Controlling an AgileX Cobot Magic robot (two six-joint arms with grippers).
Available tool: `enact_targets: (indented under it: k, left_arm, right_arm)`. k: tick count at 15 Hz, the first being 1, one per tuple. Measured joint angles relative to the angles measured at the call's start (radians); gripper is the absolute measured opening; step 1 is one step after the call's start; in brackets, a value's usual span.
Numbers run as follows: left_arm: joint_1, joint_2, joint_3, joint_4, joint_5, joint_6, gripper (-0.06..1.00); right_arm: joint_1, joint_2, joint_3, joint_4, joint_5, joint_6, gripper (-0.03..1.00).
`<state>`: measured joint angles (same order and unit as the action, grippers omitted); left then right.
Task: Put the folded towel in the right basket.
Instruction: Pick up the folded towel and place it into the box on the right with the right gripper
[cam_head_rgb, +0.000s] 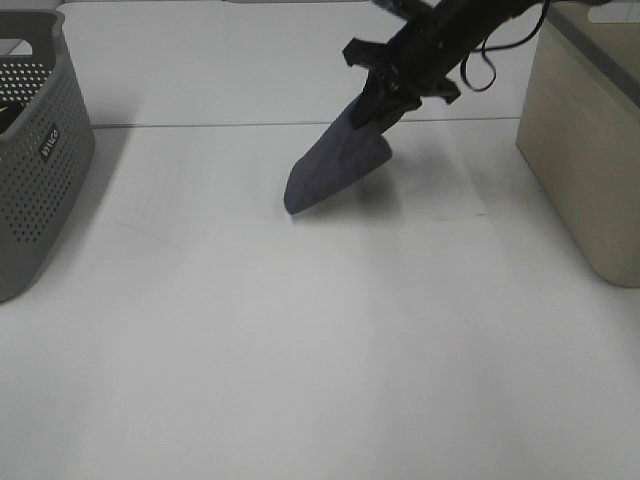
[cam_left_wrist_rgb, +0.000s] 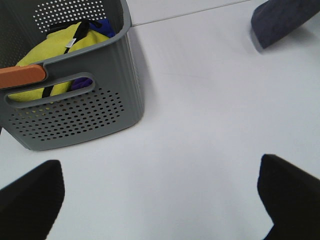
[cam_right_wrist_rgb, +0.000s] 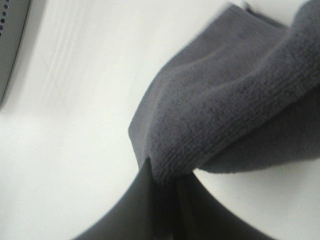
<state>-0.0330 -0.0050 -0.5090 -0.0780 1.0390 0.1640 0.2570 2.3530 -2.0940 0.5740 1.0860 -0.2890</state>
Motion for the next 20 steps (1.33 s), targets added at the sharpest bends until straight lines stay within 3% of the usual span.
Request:
enact_targets:
  k: [1, 4, 7, 11, 16, 18, 20]
  left_arm:
    - [0.0, 0.0, 0.0, 0.0, 0.0, 0.0, 0.99]
    - [0.0, 0.0, 0.0, 0.0, 0.0, 0.0, 0.99]
    - [0.0, 0.0, 0.0, 0.0, 0.0, 0.0, 0.99]
    - [0.0, 0.0, 0.0, 0.0, 0.0, 0.0, 0.99]
    - [0.0, 0.0, 0.0, 0.0, 0.0, 0.0, 0.99]
    - [0.0, 0.0, 0.0, 0.0, 0.0, 0.0, 0.99]
    - [0.0, 0.0, 0.0, 0.0, 0.0, 0.0, 0.99]
  right_arm:
    - [0.0, 0.0, 0.0, 0.0, 0.0, 0.0, 0.04]
    - [0.0, -0.222, 0.0, -0.222, 0.005, 0.053, 0.04]
    - [-0.041, -0.361, 0.0, -0.362, 0.008, 0.114, 0.04]
    - [-0.241, -0.503, 0.0, -0.389, 0.008, 0.141, 0.04]
    - [-0.487, -0.509, -0.003, -0.396, 0.027, 0.23, 0.04]
    - [-0.529, -0.478, -0.002, -0.401, 0.035, 0.259, 0.04]
    - [-0.533, -0.407, 0.018, -0.396, 0.045, 0.277, 0.17]
